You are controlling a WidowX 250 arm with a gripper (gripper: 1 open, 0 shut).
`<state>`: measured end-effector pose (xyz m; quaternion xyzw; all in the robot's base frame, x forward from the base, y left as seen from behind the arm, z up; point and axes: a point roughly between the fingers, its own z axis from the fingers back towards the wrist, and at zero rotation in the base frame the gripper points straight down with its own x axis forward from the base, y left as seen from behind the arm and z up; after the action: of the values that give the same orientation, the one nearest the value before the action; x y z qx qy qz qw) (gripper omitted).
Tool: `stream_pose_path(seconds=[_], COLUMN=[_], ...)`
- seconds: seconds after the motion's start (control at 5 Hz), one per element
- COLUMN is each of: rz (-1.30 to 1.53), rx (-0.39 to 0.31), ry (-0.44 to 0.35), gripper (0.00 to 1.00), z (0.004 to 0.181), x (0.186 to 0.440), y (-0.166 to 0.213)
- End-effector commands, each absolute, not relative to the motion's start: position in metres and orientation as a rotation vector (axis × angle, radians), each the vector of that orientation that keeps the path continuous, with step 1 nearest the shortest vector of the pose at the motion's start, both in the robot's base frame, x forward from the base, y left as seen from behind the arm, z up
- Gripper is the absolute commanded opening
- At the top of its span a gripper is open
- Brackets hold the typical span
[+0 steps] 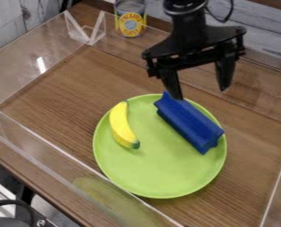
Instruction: Put the blue object in the green plate
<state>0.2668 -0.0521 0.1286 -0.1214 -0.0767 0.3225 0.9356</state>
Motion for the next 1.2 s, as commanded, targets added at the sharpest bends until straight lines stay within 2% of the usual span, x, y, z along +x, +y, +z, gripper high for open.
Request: stream_pose_path(seconds=[0.0, 0.6, 1.0], rz=[0.65, 0.646, 0.624], rx=[-0.256, -0.207, -0.173], ry=[-0.224, -0.246, -0.255], gripper=[1.0, 1.0, 1.0], z=[0.135, 0.121, 0.117], x=[0.269, 0.27, 0.268], y=[-0.052, -0.053, -0.055])
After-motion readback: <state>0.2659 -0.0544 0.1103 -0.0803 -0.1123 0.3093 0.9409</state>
